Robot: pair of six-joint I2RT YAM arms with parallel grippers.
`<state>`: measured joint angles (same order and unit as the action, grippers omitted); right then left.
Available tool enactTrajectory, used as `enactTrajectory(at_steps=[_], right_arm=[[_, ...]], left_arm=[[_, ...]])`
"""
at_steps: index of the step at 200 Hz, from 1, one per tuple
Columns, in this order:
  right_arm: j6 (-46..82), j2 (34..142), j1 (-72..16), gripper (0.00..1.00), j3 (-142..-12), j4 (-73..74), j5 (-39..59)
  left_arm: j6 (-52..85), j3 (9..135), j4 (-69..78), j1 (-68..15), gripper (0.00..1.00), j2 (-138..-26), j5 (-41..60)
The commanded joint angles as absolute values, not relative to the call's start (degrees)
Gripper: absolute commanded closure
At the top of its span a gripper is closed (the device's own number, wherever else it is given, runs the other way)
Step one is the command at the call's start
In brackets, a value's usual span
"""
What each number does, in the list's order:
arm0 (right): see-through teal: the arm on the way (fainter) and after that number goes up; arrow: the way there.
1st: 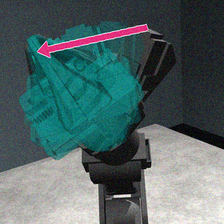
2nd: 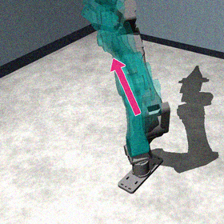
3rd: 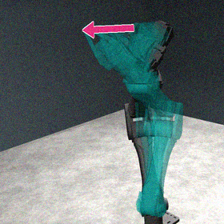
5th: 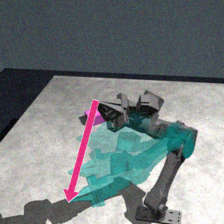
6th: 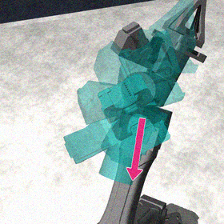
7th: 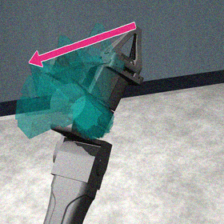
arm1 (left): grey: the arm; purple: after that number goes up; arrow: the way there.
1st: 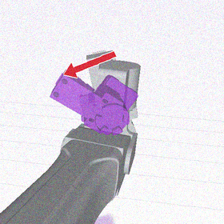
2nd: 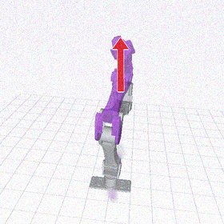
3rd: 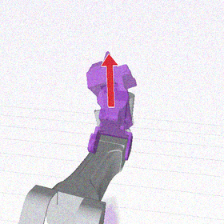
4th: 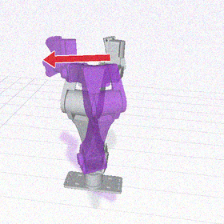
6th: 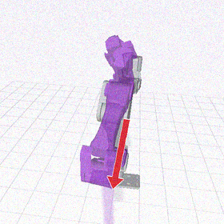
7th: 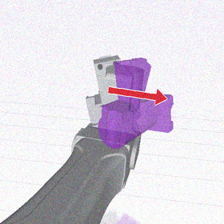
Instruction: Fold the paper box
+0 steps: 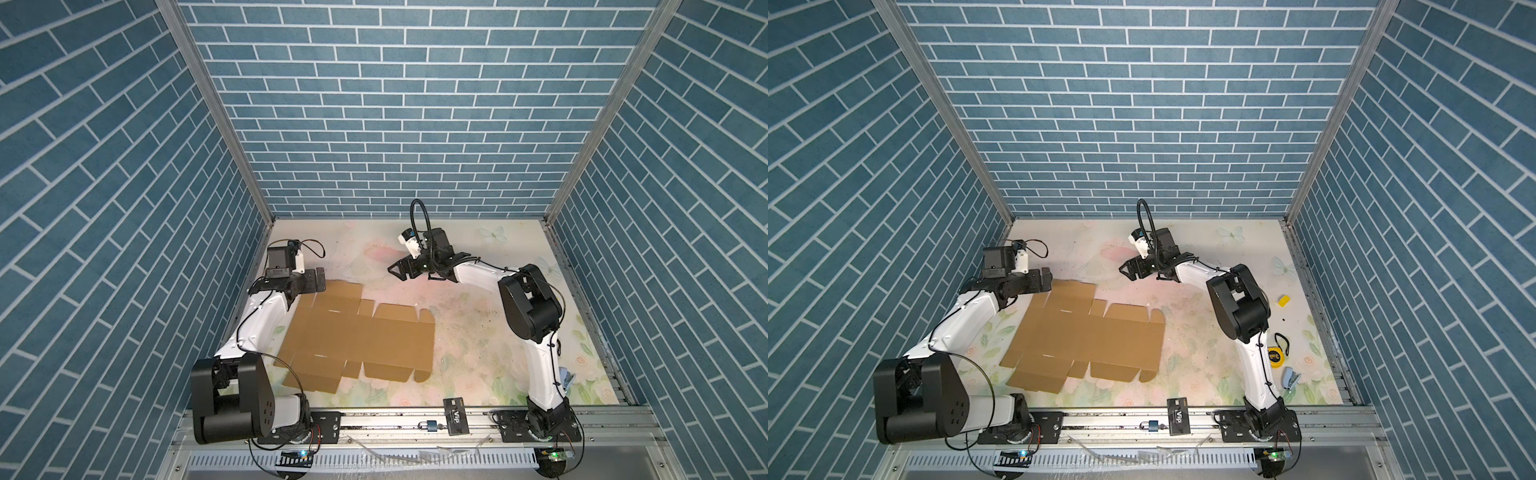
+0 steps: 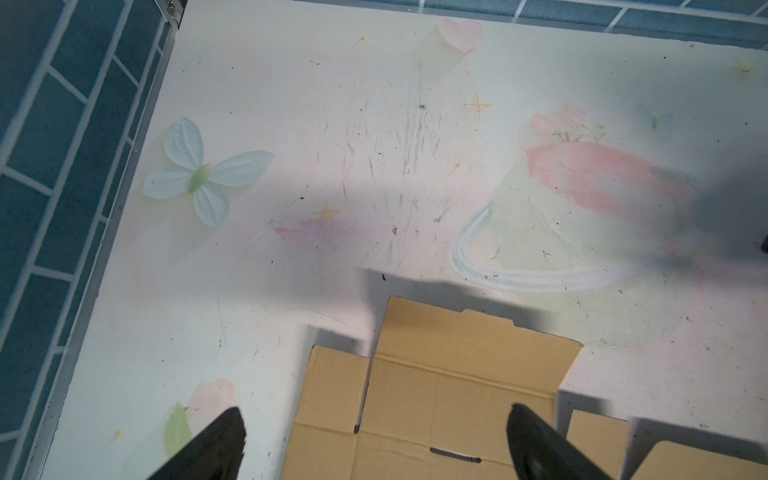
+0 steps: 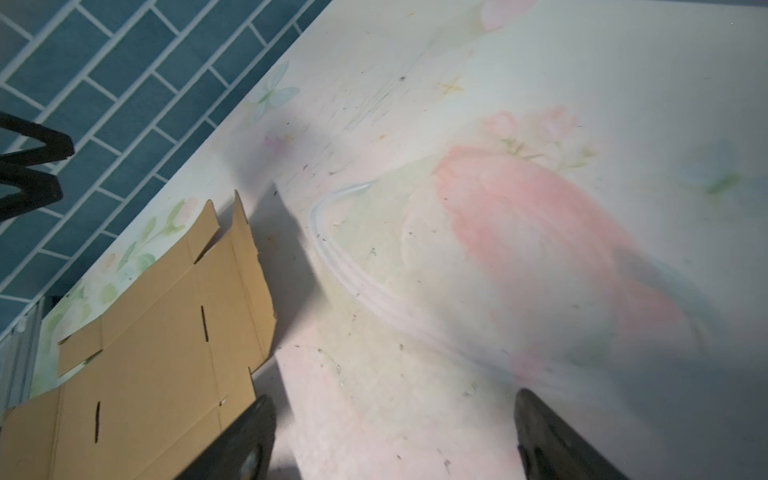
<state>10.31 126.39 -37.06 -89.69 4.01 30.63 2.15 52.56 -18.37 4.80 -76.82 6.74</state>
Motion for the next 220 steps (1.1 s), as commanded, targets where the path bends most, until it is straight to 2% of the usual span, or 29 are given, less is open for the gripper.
enactTrajectory(at_steps=[1, 87, 170, 190, 210, 220], right_arm=[[14.1, 130.9, -38.9, 0.12, -93.6, 4.1, 35.5], [19.9, 144.0, -44.1, 0.16, -107.2, 4.5, 43.3], [19.1, 150.0, -46.3, 0.36, -115.8, 0.2, 48.5], [18.7, 150.5, -46.2, 0.46, -116.3, 0.6, 49.9], [17.3, 152.0, -46.1, 0.75, -119.2, -1.6, 51.7], [17.2, 152.5, -46.1, 0.86, -121.1, -3.9, 52.2]], left_arm=[[2.4, 51.9, -18.0, 5.1, 0.0, -75.9, 7.0], [2.2, 52.2, -17.9, 5.1, 0.0, -75.9, 8.0], [2.6, 53.8, -20.1, 5.1, 0.0, -76.3, 9.9], [2.4, 53.4, -19.0, 5.1, 0.0, -76.6, 10.4], [2.5, 53.3, -18.9, 5.1, 0.0, -76.7, 11.6], [2.3, 54.1, -20.2, 5.1, 0.0, -76.5, 12.9]])
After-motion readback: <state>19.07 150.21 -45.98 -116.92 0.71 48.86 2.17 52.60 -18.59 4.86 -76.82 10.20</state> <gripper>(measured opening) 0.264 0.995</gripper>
